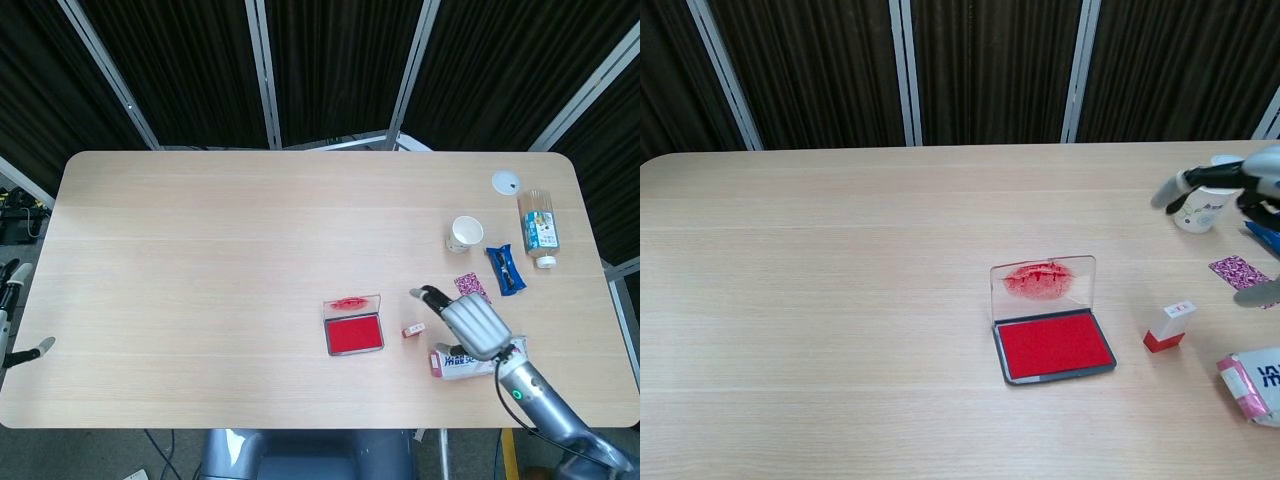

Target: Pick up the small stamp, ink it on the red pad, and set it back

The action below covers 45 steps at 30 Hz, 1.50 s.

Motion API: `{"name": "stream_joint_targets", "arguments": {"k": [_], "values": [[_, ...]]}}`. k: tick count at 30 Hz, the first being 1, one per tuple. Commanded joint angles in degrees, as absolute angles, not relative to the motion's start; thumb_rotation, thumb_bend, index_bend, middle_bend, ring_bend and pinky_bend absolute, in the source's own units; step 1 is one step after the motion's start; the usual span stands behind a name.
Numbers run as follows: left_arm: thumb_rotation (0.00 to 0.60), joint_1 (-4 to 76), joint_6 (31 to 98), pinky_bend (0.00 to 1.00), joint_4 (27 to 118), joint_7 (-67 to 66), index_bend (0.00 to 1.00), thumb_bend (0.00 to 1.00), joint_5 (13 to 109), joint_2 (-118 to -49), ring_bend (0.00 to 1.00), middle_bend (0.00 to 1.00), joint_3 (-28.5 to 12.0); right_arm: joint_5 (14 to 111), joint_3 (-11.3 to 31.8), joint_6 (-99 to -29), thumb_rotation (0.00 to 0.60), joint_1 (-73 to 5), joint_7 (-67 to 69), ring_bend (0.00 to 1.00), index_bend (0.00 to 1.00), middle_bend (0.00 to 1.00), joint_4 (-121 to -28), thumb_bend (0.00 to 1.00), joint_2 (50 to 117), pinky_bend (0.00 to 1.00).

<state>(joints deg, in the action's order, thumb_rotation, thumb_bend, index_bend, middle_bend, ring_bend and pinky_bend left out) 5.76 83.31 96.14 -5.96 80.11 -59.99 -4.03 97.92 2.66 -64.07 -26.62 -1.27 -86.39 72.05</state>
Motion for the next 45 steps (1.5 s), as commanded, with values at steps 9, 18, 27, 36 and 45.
{"name": "stream_joint_targets", "arguments": {"k": [9,18,27,36,45], "values": [[0.6,7.0,80.91,0.0,94.56,-9.33,0.0,0.0,76.54,-62.2,0.0,0.0,-4.96,101.04,0.18,-57.06,0.6,-33.27,-1.83,0.84,0.32,0.36,-75.13,0.1,80.06,1.0],[0.6,7.13,80.89,0.0,94.69,-10.2,0.0,0.0,76.41,-62.61,0.0,0.0,-4.9,101.66,-1.49,-56.87,0.6,-34.39,-4.73,0.84,0.34,0.37,-70.66,0.17,82.12,1.0],[0.6,7.22,80.73,0.0,94.77,-10.42,0.0,0.0,76.28,-62.66,0.0,0.0,-4.85,101.86,-2.77,-57.14,0.6,-35.14,-6.08,0.84,0.37,0.4,-66.05,0.22,83.94,1.0],[0.6,7.19,80.93,0.0,94.87,-10.71,0.0,0.0,76.4,-62.75,0.0,0.0,-4.79,101.24,-3.56,-57.13,0.6,-35.64,-4.19,0.84,0.41,0.44,-65.28,0.25,84.26,1.0],[0.6,7.17,81.11,0.0,94.84,-11.02,0.0,0.0,76.49,-62.89,0.0,0.0,-4.72,101.42,-4.46,-58.2,0.6,-35.84,-2.8,0.84,0.43,0.46,-64.11,0.28,85.06,1.0]]}}
